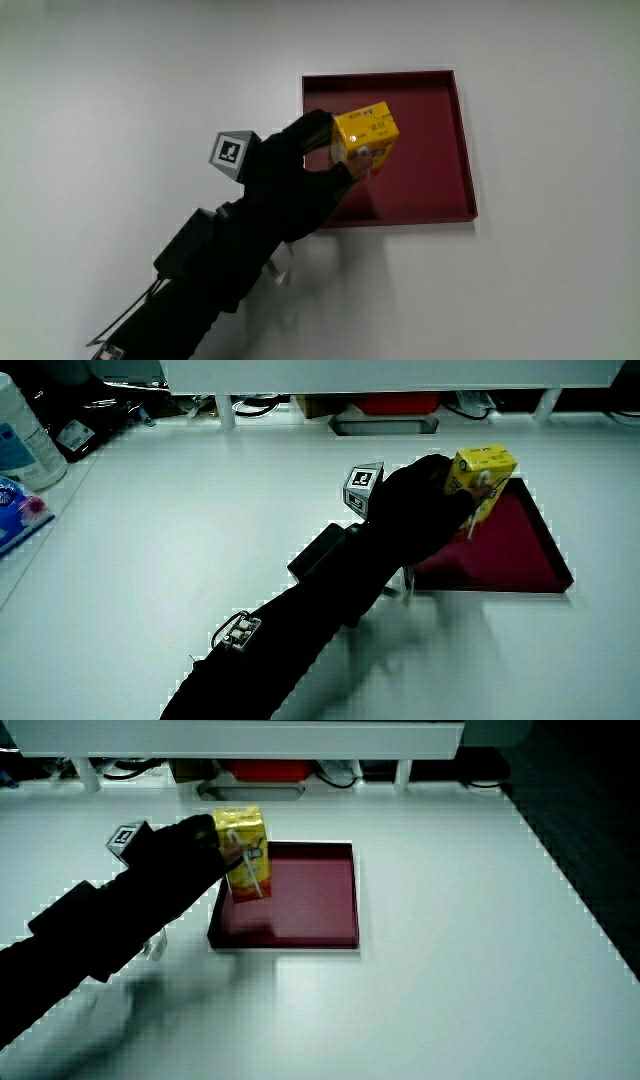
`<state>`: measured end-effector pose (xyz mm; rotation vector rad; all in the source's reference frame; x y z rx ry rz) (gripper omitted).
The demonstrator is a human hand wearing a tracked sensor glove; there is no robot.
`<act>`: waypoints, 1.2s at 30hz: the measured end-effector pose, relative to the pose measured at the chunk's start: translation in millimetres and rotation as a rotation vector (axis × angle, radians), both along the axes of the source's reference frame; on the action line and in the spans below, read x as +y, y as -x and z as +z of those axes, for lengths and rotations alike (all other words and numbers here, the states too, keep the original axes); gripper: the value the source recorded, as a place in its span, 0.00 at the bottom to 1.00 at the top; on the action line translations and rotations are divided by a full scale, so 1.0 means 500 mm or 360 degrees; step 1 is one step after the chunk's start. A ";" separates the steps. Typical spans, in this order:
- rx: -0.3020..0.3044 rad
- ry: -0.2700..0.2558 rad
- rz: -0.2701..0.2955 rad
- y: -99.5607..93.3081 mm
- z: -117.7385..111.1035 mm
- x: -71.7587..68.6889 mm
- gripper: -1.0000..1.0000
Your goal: Place ice redtea
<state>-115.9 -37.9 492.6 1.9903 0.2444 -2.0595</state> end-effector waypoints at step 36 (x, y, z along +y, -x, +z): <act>0.0063 0.0192 0.0242 -0.012 0.118 0.027 0.43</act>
